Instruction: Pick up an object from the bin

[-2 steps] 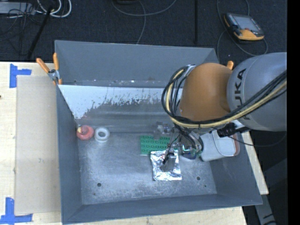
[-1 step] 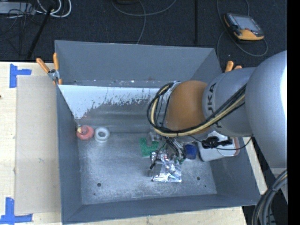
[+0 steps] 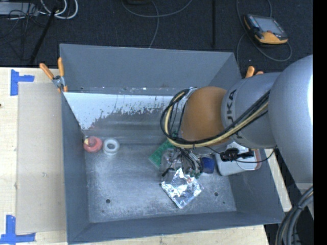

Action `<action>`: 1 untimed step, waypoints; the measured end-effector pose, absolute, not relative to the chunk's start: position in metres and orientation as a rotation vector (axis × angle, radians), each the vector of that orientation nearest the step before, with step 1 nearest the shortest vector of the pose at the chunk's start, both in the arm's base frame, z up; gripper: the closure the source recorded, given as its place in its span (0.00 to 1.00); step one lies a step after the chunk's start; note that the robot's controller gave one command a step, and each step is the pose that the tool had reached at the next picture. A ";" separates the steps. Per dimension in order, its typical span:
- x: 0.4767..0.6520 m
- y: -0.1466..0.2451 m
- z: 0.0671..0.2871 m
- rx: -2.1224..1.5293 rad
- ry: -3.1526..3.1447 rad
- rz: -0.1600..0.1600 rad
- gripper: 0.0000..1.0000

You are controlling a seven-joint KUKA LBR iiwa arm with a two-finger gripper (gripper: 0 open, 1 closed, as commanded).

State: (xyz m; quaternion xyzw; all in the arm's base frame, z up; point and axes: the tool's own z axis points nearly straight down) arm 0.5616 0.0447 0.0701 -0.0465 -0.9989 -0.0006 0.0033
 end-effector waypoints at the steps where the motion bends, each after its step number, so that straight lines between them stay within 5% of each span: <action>1: 0.565 0.048 0.191 -0.082 -3.149 -0.002 1.00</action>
Offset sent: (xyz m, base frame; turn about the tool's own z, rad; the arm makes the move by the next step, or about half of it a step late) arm 0.0011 0.0040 0.1159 -0.0433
